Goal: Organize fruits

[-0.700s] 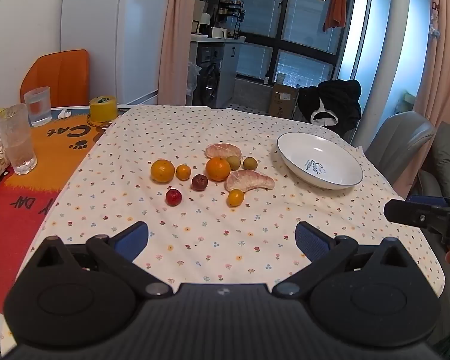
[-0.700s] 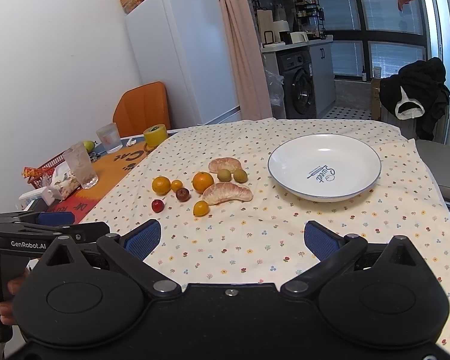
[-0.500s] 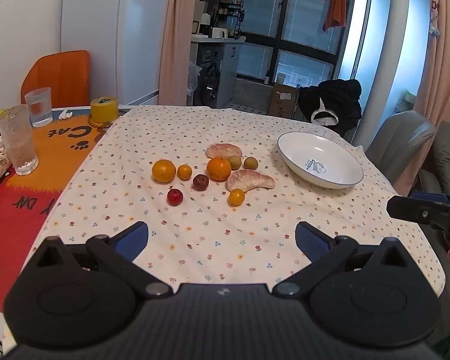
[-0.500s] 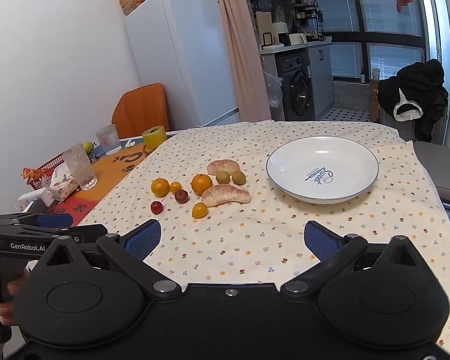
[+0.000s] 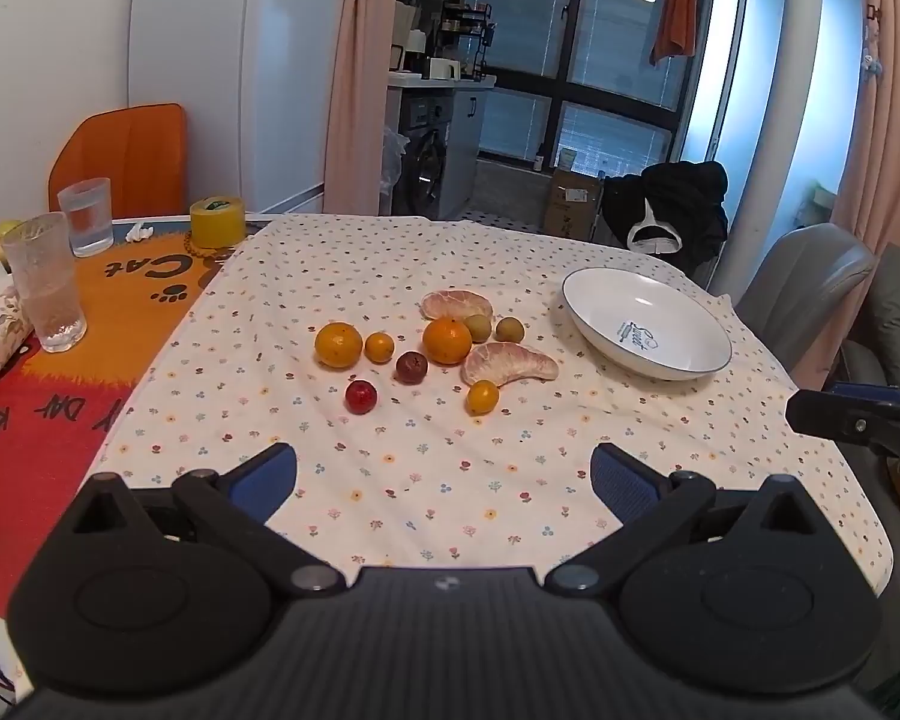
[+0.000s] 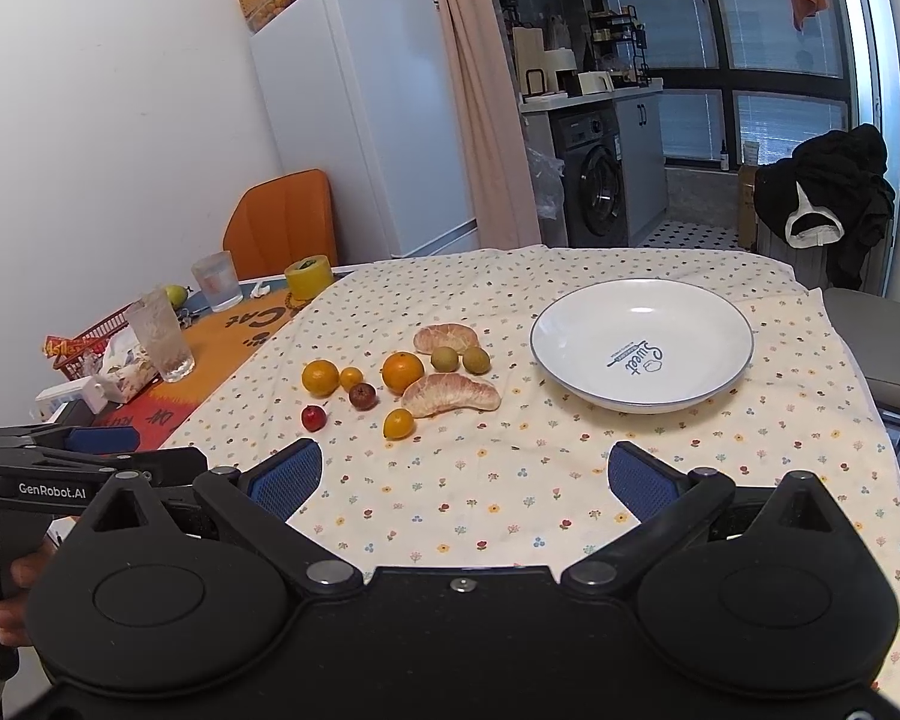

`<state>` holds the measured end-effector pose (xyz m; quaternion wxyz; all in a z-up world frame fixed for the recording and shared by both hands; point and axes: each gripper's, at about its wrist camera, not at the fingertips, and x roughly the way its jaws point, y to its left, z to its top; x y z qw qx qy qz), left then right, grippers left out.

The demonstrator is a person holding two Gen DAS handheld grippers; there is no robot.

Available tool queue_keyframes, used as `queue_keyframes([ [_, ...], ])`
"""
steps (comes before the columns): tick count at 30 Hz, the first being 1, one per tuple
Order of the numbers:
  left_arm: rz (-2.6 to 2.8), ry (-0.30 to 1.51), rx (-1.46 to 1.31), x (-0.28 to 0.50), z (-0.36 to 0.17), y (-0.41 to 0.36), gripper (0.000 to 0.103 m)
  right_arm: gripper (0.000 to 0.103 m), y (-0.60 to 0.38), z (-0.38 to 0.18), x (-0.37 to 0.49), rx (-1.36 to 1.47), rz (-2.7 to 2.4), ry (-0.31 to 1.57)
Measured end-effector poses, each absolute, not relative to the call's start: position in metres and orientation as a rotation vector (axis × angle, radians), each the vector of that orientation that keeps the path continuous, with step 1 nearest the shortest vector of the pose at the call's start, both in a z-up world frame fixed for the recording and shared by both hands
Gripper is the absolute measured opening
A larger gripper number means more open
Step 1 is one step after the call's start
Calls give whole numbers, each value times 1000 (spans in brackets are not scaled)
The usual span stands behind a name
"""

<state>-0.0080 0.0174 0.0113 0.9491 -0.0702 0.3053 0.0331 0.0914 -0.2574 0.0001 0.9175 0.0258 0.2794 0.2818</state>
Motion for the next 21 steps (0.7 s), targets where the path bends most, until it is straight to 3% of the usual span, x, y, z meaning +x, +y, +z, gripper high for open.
queue_keyframes([
  [21, 62, 618, -150, -9, 12, 20, 103, 103, -254, -3, 94, 45, 563, 585],
])
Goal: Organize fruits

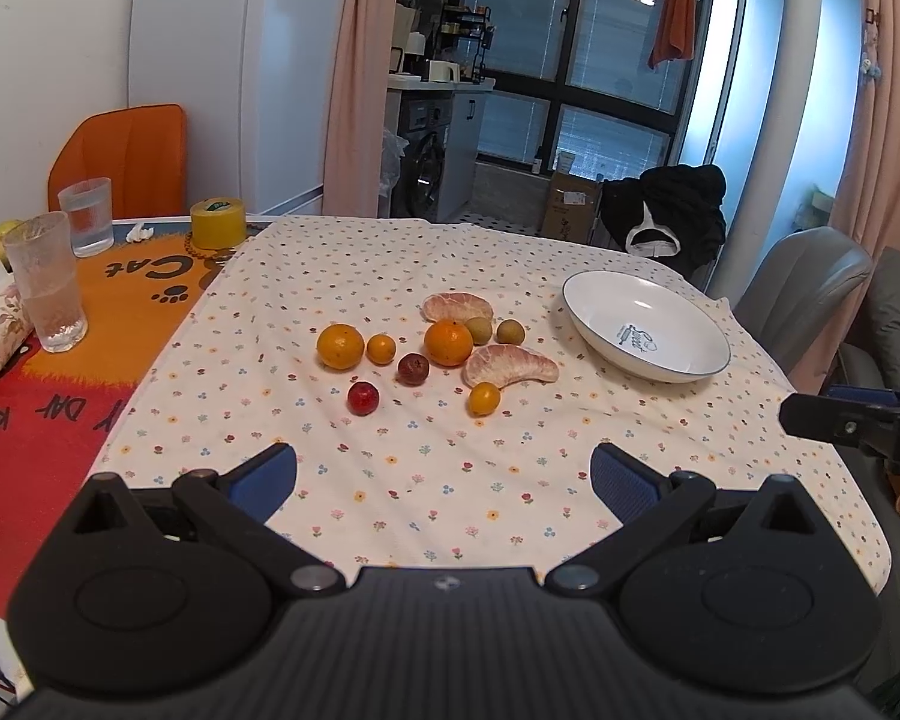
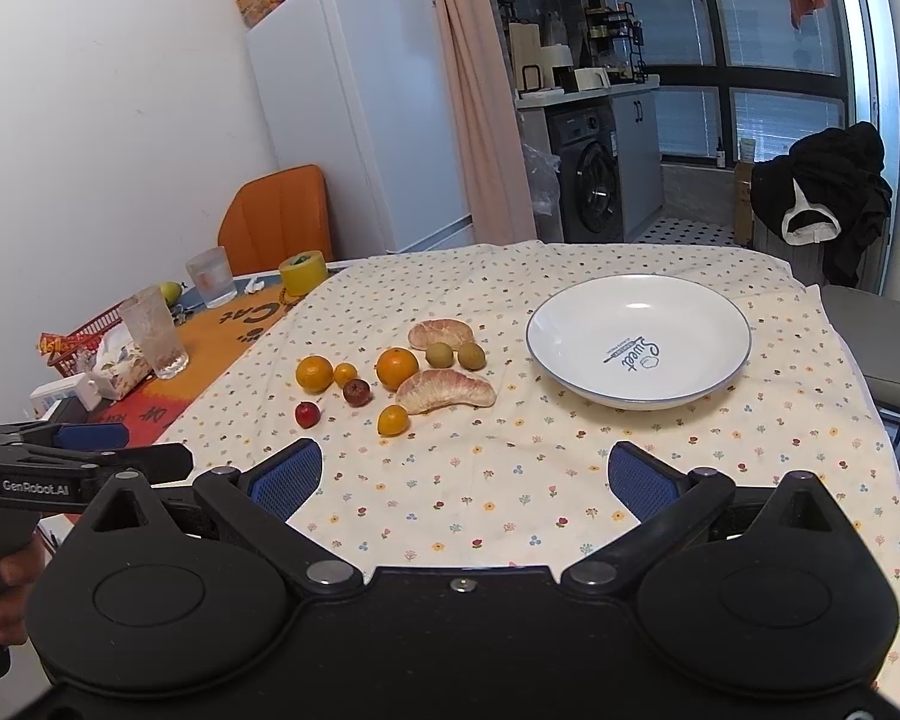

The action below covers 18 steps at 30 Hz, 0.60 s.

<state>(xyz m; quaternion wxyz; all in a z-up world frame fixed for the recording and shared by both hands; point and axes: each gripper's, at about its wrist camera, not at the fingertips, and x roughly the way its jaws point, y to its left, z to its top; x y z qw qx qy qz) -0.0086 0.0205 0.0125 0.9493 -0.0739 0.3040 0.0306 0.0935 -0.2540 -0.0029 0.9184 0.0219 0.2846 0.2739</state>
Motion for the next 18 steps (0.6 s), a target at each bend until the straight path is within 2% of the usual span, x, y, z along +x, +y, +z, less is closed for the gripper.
queue_keyframes([
  [18, 92, 637, -196, 25, -10, 24, 103, 103, -245, -28, 121, 72, 554, 614],
])
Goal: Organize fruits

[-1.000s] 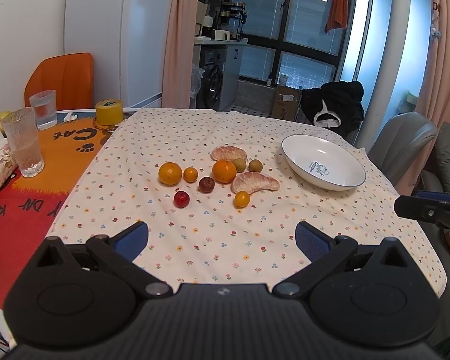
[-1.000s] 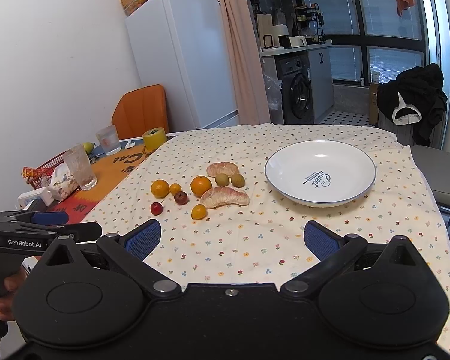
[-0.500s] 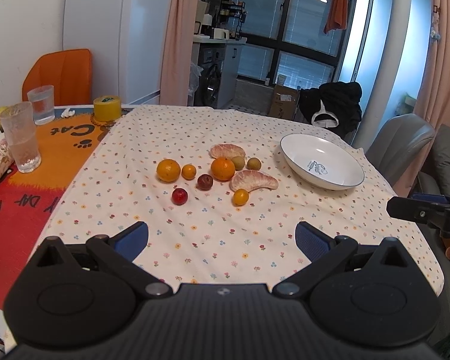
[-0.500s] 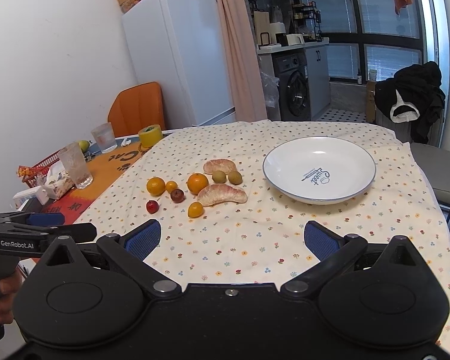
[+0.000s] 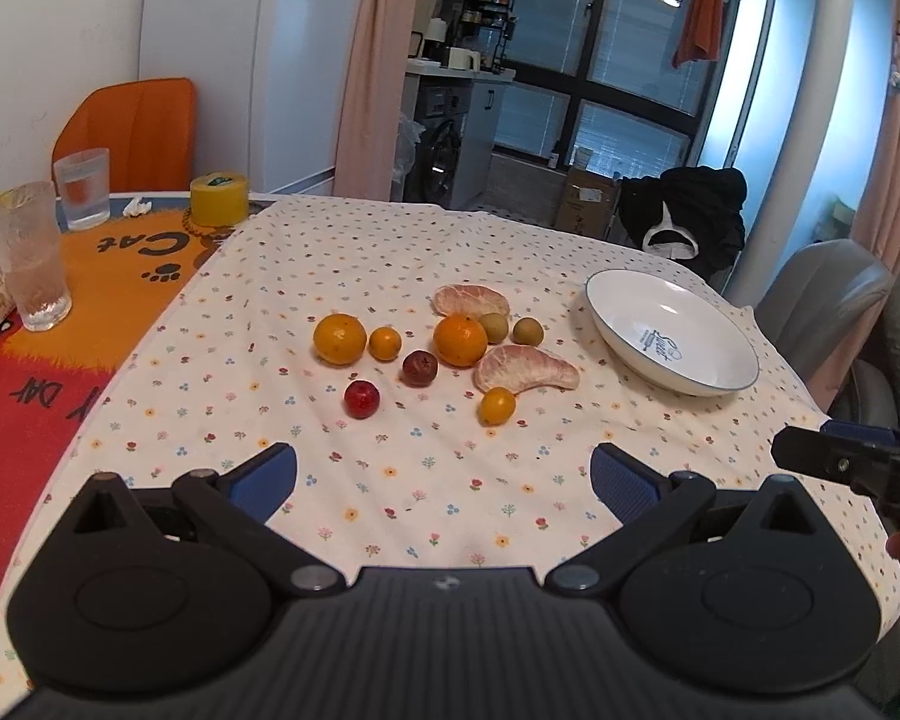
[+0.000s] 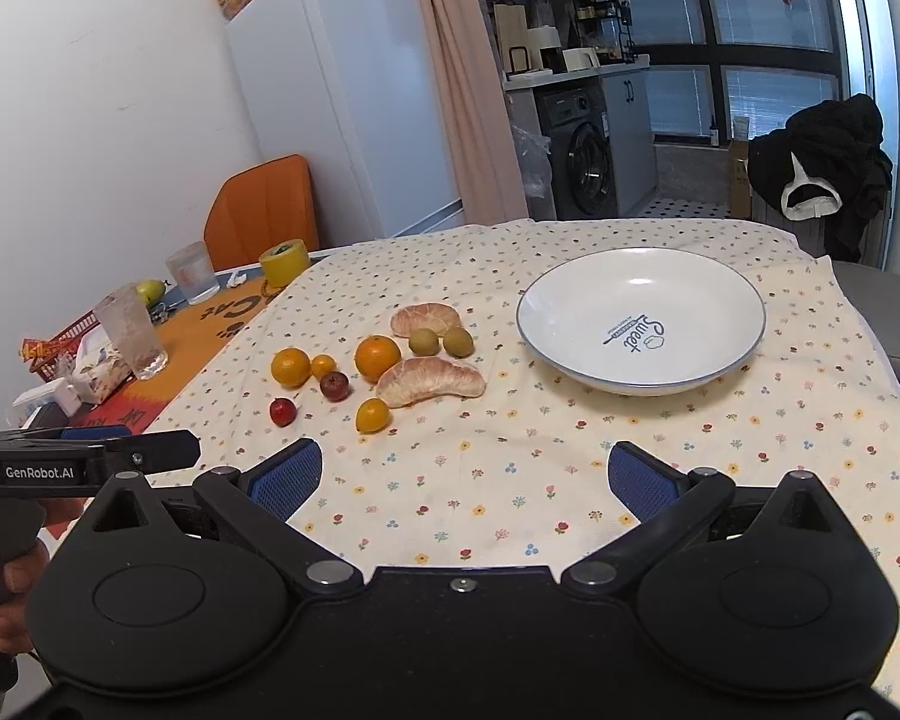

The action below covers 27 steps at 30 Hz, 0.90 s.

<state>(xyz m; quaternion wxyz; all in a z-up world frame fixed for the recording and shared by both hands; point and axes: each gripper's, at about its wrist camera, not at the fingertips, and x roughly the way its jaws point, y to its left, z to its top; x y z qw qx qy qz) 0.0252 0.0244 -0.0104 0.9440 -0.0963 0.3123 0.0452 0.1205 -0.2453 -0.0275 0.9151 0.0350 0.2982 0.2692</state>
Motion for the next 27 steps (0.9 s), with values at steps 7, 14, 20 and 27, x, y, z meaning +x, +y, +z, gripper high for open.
queue_keyframes([
  [7, 111, 645, -182, 34, -17, 28, 103, 103, -240, -33, 131, 82, 576, 614],
  [14, 109, 637, -181, 45, -24, 32, 103, 103, -228, -43, 147, 96, 631, 643],
  [20, 118, 638, -191, 57, -34, 43, 99, 103, -212, -50, 160, 99, 691, 657],
  [27, 116, 642, -212, 74, -44, 55, 86, 90, -189, -53, 176, 66, 735, 675],
])
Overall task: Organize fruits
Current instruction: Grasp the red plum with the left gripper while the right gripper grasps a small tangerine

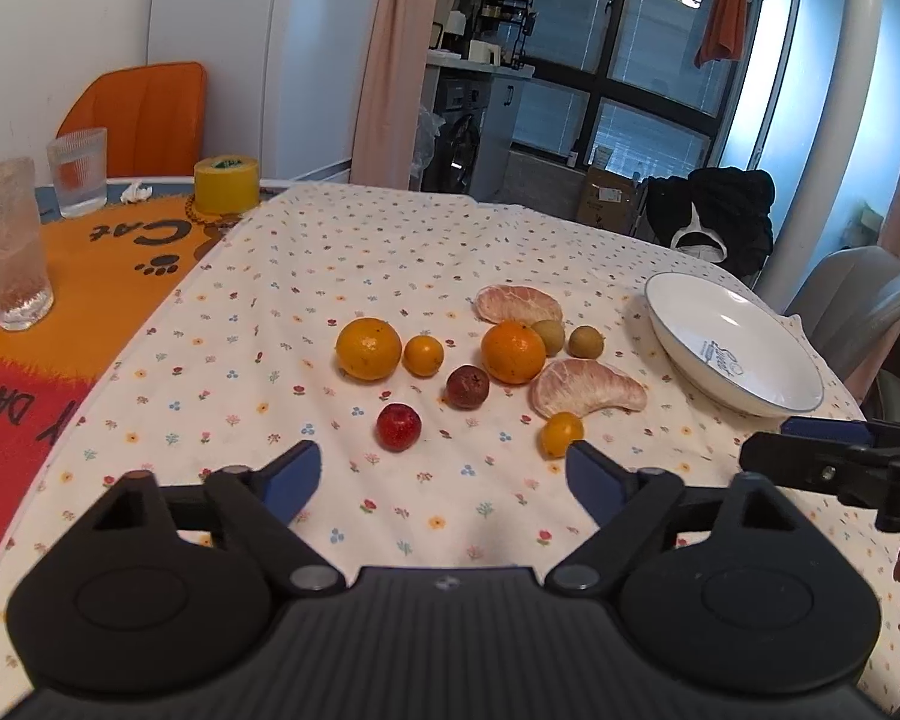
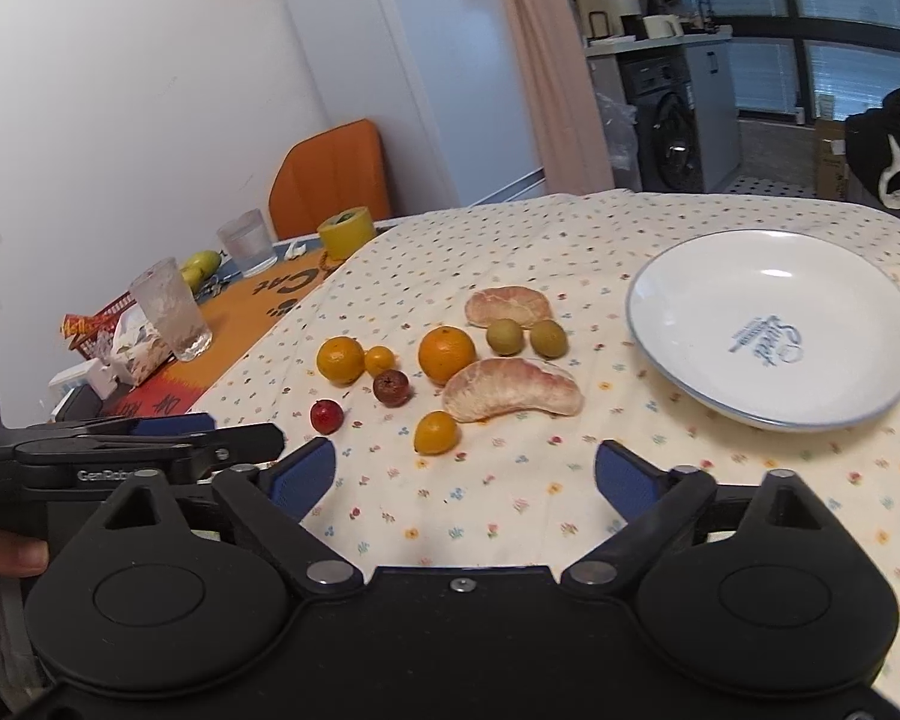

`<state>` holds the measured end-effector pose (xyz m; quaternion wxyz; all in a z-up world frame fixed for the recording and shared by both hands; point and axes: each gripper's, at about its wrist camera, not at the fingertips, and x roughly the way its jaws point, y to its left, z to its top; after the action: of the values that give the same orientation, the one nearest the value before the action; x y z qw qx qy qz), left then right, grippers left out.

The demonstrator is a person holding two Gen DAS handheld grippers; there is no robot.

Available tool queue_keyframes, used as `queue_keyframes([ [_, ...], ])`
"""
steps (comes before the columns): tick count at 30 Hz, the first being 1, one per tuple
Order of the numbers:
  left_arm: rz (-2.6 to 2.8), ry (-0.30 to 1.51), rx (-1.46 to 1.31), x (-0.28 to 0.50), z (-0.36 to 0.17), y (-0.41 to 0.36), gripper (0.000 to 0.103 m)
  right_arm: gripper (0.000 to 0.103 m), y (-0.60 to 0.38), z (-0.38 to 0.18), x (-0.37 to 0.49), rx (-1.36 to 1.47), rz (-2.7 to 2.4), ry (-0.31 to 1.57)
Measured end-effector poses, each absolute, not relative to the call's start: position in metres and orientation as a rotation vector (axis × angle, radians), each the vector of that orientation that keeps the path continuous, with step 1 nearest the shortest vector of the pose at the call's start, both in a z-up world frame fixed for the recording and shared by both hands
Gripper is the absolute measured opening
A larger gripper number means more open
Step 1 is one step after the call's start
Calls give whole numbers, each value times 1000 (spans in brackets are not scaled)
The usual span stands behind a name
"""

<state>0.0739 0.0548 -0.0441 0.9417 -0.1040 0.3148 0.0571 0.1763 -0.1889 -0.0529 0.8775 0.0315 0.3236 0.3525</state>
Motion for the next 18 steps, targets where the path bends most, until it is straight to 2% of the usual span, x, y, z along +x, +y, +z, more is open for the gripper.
queue_keyframes([
  [5, 112, 657, -226, 86, -51, 62, 68, 81, -175, -58, 188, 48, 751, 699],
  [12, 115, 677, -236, 105, -63, 70, 57, 70, -154, -67, 202, 17, 780, 735],
  [14, 117, 685, -237, 110, -65, 72, 53, 63, -150, -70, 206, 12, 784, 750],
  [18, 119, 697, -236, 119, -70, 75, 50, 56, -143, -75, 215, 14, 792, 773],
])
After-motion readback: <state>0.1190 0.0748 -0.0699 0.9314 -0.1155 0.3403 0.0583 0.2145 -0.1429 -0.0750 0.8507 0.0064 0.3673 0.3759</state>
